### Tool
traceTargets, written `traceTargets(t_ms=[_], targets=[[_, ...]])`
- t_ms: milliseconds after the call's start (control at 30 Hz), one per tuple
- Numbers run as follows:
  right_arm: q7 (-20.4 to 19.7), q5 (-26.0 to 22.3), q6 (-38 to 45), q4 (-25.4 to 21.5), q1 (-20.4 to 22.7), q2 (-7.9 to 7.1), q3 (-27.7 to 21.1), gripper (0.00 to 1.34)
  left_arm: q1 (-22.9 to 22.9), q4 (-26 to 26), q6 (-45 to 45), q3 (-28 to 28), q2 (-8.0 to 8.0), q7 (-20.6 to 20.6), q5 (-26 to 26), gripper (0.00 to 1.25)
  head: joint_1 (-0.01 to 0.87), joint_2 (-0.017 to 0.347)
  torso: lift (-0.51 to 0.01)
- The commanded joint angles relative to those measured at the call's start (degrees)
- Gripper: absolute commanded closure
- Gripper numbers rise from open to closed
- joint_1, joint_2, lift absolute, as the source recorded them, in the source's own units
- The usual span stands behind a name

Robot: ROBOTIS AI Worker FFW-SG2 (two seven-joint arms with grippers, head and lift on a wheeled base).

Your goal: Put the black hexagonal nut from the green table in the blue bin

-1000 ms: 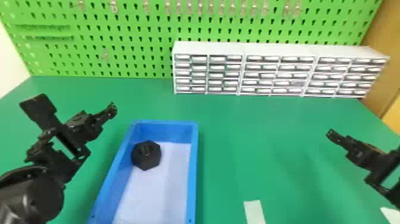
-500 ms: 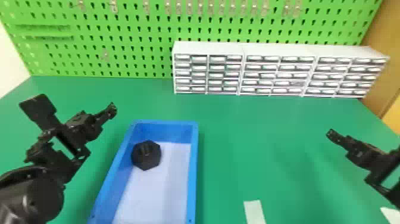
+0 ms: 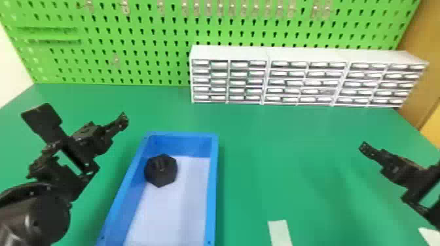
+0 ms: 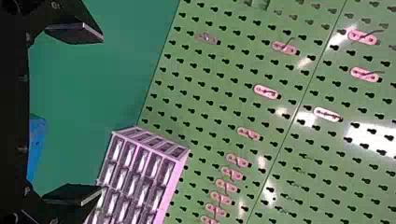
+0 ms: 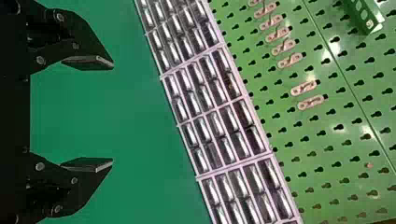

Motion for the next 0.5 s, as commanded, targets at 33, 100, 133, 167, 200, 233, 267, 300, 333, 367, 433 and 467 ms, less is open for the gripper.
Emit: traceTargets(t_ms=[33, 100, 133, 167, 200, 233, 267, 300, 333, 367, 433, 467], targets=[[0.0, 0.0, 0.0, 0.0, 0.0, 0.00, 0.0, 0.52, 0.1, 0.0, 0.0, 0.0, 0.02, 0.1, 0.1, 0.14, 0.666, 0.032, -0.100], [0.0, 0.0, 0.0, 0.0, 0.0, 0.00, 0.1, 0.52, 0.1, 0.0, 0.0, 0.0, 0.02, 0.0, 0.1, 0.14, 0.666, 0.032, -0.100], [0.0, 0.0, 0.0, 0.0, 0.0, 0.00, 0.1, 0.52, 0.1, 0.0, 0.0, 0.0, -0.07, 0.0, 0.2, 0.14, 0.666, 0.032, -0.100], [0.0, 0.0, 0.0, 0.0, 0.0, 0.00, 0.1, 0.52, 0.2, 0.0, 0.0, 0.0, 0.02, 0.0, 0.2, 0.14, 0.666, 0.032, -0.100], [0.0, 0.0, 0.0, 0.0, 0.0, 0.00, 0.1, 0.52, 0.2, 0.0, 0.0, 0.0, 0.02, 0.0, 0.2, 0.14, 0.666, 0.032, -0.100], [0.0, 0.0, 0.0, 0.0, 0.0, 0.00, 0.1, 0.52, 0.2, 0.0, 0.0, 0.0, 0.02, 0.0, 0.2, 0.14, 0.666, 0.032, -0.100], [0.0, -0.1, 0.0, 0.0, 0.0, 0.00, 0.1, 0.52, 0.2, 0.0, 0.0, 0.0, -0.07, 0.0, 0.2, 0.14, 0.666, 0.032, -0.100], [0.0, -0.1, 0.0, 0.0, 0.0, 0.00, 0.1, 0.52, 0.1, 0.1, 0.0, 0.1, 0.02, 0.0, 0.2, 0.14, 0.666, 0.032, -0.100], [0.0, -0.1, 0.0, 0.0, 0.0, 0.00, 0.1, 0.52, 0.2, 0.0, 0.0, 0.1, 0.02, 0.0, 0.2, 0.14, 0.666, 0.032, -0.100], [0.1, 0.0, 0.0, 0.0, 0.0, 0.00, 0.1, 0.52, 0.2, 0.0, 0.0, 0.1, -0.07, 0.0, 0.2, 0.14, 0.666, 0.032, -0.100], [0.0, -0.1, 0.0, 0.0, 0.0, -0.09, 0.1, 0.52, 0.2, 0.0, 0.0, 0.0, 0.02, 0.0, 0.2, 0.14, 0.666, 0.032, -0.100], [0.0, 0.0, 0.0, 0.1, 0.0, 0.00, 0.1, 0.52, 0.2, 0.0, 0.0, 0.1, 0.02, 0.1, 0.2, 0.14, 0.666, 0.032, -0.100]])
